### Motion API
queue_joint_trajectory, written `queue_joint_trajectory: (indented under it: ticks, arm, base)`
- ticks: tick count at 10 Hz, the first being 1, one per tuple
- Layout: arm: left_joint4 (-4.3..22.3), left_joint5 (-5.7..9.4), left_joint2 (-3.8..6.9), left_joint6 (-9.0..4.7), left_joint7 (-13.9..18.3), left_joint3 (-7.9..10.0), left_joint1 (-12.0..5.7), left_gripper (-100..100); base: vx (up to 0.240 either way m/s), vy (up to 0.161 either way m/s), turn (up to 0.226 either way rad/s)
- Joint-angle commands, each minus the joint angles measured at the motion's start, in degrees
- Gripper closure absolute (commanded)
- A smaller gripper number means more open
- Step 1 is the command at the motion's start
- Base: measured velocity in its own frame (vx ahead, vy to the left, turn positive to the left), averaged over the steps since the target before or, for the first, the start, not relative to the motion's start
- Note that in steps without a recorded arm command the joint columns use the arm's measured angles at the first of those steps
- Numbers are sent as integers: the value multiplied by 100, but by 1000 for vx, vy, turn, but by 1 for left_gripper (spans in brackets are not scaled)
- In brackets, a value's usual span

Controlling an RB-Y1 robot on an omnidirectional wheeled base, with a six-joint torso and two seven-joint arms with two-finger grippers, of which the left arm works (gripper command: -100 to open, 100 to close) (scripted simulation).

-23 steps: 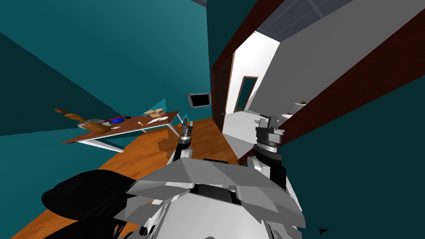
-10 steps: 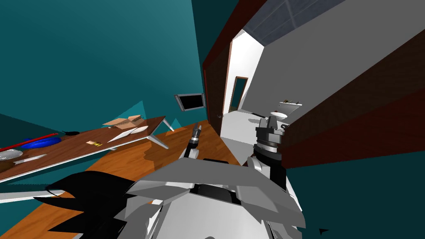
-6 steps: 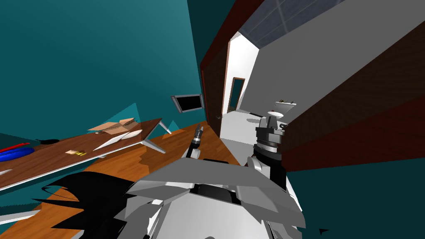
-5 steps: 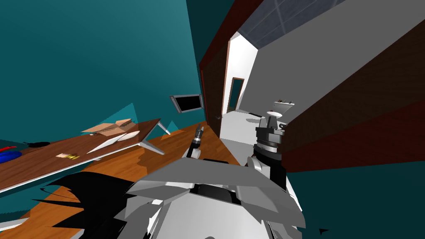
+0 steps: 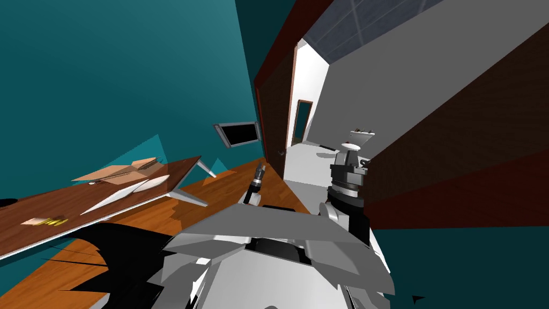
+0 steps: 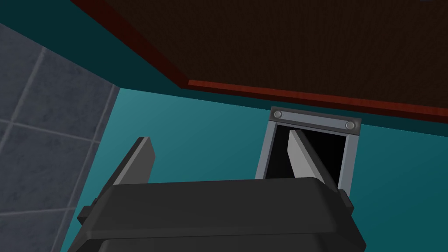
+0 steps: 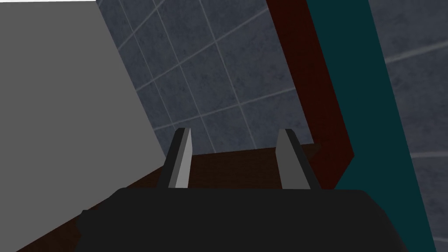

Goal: Push the door open

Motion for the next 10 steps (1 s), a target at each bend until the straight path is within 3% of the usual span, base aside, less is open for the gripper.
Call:
queue_joint_trajectory:
  ticks: [1,10]
  arm:
    - [185,23,-11,-29,-18,-73,-74,-100]
    - [1381,216,-14,-243,-60,-518,-550,-100]
  base:
    - [85,58,-76]
    - [98,74,-107]
